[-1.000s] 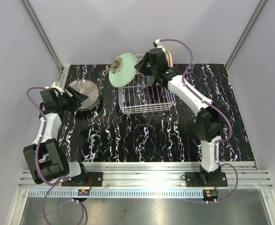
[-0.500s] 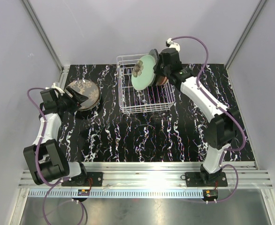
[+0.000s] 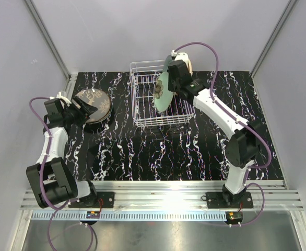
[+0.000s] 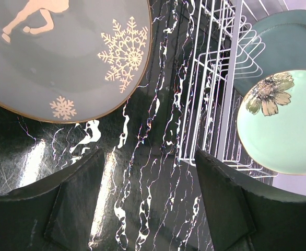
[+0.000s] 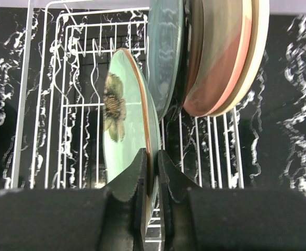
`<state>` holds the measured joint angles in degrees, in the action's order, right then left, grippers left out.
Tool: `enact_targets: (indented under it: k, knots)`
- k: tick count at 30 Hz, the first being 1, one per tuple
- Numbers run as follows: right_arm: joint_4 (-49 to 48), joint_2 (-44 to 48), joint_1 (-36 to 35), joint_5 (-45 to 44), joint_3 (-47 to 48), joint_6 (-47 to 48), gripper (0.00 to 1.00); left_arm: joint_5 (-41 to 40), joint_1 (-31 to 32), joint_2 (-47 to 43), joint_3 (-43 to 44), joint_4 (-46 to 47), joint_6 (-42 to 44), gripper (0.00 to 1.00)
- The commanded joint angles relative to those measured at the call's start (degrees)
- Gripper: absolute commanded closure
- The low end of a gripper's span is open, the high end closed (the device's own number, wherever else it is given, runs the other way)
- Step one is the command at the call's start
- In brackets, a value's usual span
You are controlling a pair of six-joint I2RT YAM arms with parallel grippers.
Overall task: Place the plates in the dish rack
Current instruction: Insert the plate into the dish rack
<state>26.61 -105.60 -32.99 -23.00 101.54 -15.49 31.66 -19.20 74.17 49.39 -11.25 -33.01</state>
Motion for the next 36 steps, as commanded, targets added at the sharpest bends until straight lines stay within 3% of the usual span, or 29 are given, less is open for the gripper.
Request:
enact_targets:
  k: [1, 17, 36]
  knots:
    - [-6.0, 0.8, -2.1, -8.1, 6.7, 5.2, 1.00, -0.5, 0.3, -2.0, 1.9, 0.2, 0.7, 0.27]
    - [-3.5, -4.0, -3.0, -16.4, 14.1, 13.5, 1.00, -0.6, 1.0, -2.4, 1.9, -0.1, 0.8, 0.26]
    - [-1.2, -14.0, -3.2, -18.9, 24.4, 22.0, 1.00, 0.2, 1.4, -2.3, 1.8, 0.3, 0.4, 0.26]
